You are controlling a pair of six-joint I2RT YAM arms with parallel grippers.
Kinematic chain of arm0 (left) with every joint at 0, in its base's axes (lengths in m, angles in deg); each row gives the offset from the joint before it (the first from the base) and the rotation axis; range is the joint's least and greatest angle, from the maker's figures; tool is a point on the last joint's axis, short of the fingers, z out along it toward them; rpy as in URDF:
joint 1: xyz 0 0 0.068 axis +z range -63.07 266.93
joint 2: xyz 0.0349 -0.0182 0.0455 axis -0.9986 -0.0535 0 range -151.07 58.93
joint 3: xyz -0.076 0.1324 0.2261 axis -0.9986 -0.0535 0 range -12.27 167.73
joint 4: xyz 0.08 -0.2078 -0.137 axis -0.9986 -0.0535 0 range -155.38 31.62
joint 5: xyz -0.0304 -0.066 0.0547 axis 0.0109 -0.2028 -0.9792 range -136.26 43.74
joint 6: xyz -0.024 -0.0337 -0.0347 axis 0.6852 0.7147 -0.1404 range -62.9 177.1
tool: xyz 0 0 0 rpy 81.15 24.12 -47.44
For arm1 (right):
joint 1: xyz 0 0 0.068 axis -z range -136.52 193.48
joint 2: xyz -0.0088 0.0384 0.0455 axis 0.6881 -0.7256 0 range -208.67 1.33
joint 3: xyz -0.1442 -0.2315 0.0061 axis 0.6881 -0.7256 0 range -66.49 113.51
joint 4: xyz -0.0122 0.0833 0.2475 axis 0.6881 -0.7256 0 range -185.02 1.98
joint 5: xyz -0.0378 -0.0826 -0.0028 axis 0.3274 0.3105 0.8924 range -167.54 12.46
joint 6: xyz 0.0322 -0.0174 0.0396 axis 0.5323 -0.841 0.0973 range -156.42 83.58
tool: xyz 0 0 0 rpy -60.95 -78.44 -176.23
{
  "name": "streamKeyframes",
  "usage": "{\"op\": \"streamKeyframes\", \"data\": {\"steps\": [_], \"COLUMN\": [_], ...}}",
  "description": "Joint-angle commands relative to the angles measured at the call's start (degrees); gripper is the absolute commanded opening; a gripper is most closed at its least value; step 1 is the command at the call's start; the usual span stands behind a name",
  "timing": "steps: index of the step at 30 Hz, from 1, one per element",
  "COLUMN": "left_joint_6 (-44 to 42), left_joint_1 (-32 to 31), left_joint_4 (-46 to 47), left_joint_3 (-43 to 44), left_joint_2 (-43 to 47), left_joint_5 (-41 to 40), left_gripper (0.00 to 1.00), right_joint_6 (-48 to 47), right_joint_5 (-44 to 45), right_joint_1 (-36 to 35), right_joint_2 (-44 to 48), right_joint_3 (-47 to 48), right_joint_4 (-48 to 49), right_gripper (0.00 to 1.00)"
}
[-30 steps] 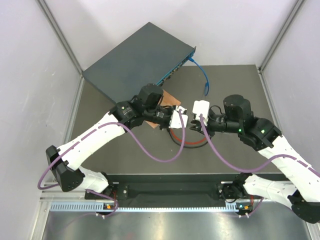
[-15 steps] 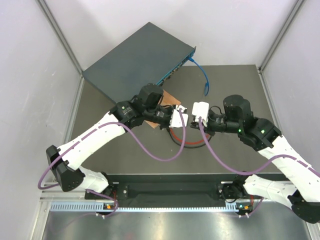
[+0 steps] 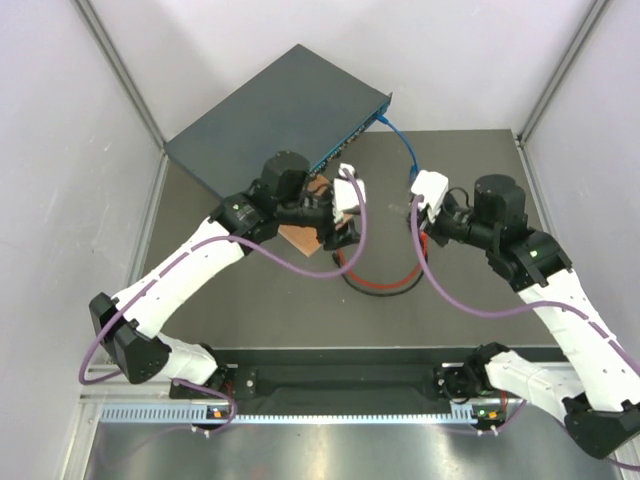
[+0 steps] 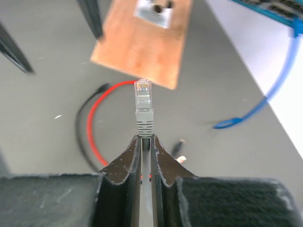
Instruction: Insert the plug into the switch port
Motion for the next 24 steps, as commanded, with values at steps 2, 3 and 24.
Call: {"op": "streamKeyframes", "data": {"steps": [2, 3, 24], "left_joint_6": [19.78, 23.24, 70.29], "left_joint_1": [7.22, 8.64, 10.76], "left_joint_4": [10.45, 11.96, 33.95], "left_joint_3": [1.77, 2.03, -1.04], "left_joint_2": [2.14, 1.53, -7.79], "left_joint_5": [2.5, 2.77, 1.01], "left_gripper": [0.66, 0.68, 0.66], "right_joint_6": [0.86, 1.2, 5.43], "right_joint_5": [-3.92, -5.05, -17.11], "right_joint_1": [5.45, 6.25, 7.4], "right_joint_2": [-1.83, -3.84, -7.99], "right_joint_3": [2.6, 4.0, 6.47], "right_joint_4": [9.47, 10.27, 8.6], "right_gripper": [0.0, 0.0, 0.0]}}
